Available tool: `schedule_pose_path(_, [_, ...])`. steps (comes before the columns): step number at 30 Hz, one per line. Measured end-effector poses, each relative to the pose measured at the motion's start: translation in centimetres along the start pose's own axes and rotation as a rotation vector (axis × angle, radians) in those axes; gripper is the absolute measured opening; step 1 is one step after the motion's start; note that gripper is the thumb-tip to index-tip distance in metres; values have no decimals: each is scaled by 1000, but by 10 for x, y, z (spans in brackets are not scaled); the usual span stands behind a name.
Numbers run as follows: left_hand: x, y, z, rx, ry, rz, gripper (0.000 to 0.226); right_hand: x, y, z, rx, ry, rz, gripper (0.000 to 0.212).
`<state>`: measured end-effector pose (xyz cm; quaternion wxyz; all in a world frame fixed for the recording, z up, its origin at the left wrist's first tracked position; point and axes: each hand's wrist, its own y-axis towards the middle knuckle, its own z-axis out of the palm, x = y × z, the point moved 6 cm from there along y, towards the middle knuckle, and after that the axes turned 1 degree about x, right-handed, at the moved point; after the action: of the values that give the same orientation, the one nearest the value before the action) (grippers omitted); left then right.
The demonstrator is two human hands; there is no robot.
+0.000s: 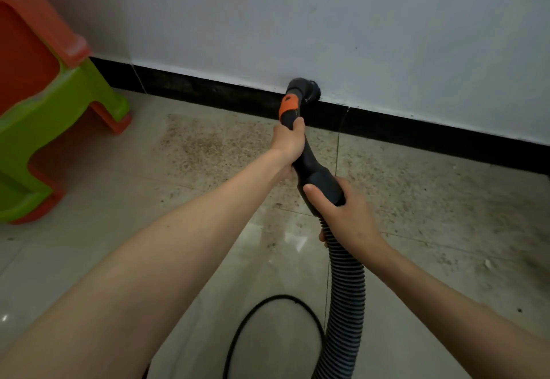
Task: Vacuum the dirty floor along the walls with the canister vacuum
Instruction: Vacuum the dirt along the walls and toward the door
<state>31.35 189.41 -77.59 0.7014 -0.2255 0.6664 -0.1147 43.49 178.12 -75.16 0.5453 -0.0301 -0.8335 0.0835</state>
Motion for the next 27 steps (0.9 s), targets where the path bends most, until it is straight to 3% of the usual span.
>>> schedule_pose_path(5, [0,4,-74,-116,-9,-16,55,21,9,51,120,18,-11,23])
schedule_pose_path(15, [55,5,-272,-484,-189,-98,52,58,18,207,529,-37,-55,24])
schedule_pose_path(20, [67,19,-301,-533,-220,-110,48,53,33,243,569,-76,-32,34])
schedule_pose_path(27, [42,54,-295,-487,-78,-70,50,47,62,255,523,38,38,35])
